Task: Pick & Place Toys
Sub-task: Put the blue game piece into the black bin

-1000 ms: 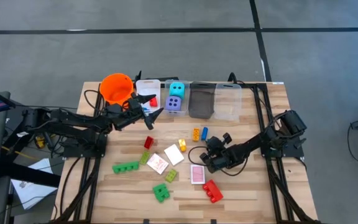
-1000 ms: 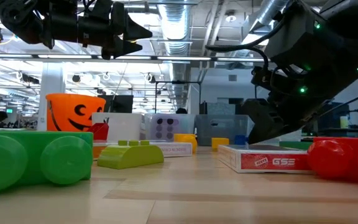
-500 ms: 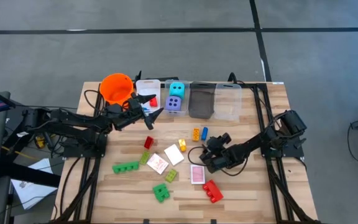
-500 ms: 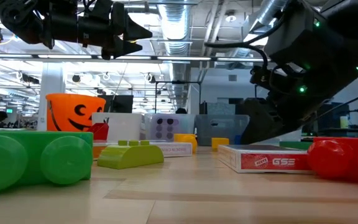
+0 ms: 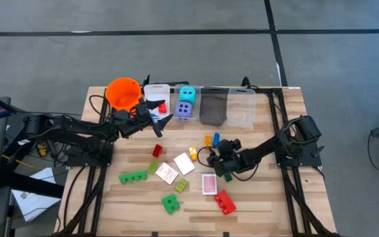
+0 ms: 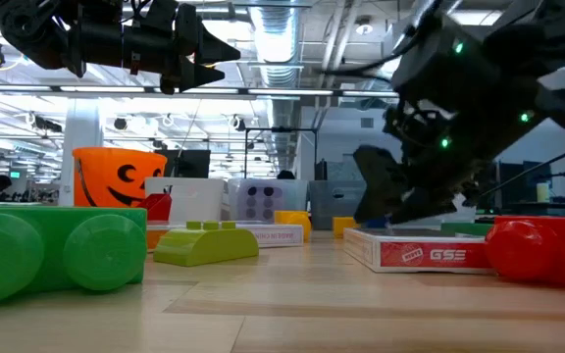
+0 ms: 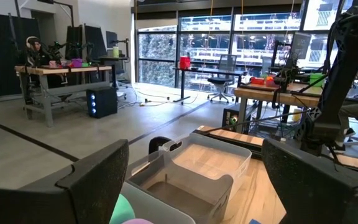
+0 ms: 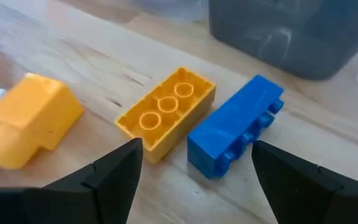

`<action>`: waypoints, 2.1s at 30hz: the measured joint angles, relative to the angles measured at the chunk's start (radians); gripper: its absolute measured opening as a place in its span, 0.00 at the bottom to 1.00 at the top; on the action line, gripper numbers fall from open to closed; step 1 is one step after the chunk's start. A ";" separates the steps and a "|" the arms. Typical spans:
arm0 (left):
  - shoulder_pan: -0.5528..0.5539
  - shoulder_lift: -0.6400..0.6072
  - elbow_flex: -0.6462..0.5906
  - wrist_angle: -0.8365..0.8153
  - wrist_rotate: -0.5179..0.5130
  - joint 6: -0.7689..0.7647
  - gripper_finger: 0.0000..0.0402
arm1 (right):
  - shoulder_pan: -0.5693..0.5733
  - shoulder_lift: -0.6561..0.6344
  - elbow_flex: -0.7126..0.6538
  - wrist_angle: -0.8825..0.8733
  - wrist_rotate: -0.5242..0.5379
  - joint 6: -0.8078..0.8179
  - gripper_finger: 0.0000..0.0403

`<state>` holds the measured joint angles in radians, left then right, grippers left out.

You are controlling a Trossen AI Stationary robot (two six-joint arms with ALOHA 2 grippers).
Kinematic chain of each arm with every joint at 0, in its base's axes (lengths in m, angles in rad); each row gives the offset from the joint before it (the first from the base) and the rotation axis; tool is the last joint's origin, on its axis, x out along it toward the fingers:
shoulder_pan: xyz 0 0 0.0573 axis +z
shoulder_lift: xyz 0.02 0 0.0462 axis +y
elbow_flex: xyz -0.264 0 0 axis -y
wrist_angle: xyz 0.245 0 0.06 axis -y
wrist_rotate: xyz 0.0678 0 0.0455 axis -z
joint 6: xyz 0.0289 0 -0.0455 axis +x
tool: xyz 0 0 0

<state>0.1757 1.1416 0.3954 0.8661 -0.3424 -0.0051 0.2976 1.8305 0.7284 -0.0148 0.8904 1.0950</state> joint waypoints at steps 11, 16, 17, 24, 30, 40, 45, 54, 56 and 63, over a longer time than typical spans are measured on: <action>0.000 0.000 0.000 -0.022 0.000 0.000 0.89 | -0.040 0.073 0.010 -0.076 -0.042 0.077 0.73; 0.000 0.000 0.000 -0.037 0.000 0.000 0.89 | -0.020 0.050 0.007 -0.156 -0.029 0.152 0.73; 0.000 0.000 0.000 -0.039 0.000 0.000 0.89 | -0.014 0.052 0.007 -0.171 -0.019 0.174 0.72; 0.000 0.000 0.000 -0.045 0.000 0.000 0.89 | -0.007 0.050 0.006 -0.334 -0.010 0.339 0.64; 0.000 0.000 0.000 -0.048 0.000 0.000 0.89 | 0.014 0.052 0.003 -0.396 0.011 0.387 0.53; 0.000 0.000 0.000 -0.048 0.000 0.000 0.89 | 0.048 0.059 -0.005 -0.270 0.114 0.153 0.44; 0.000 0.000 0.000 -0.048 0.000 0.000 0.89 | 0.009 0.059 -0.003 -0.199 0.103 0.095 0.43; 0.000 0.000 0.000 -0.073 0.000 0.000 0.89 | -0.021 0.059 -0.001 -0.160 0.106 0.053 0.38; 0.000 0.000 0.000 -0.081 0.000 0.000 0.89 | -0.021 0.059 -0.001 -0.160 0.111 0.053 0.32; 0.000 0.000 0.000 -0.086 0.000 0.000 0.89 | -0.007 0.051 0.000 -0.157 0.146 -0.004 0.03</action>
<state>0.1759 1.1412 0.3954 0.7799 -0.3428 -0.0055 0.2909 1.8812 0.7284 -0.1715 1.0360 1.0913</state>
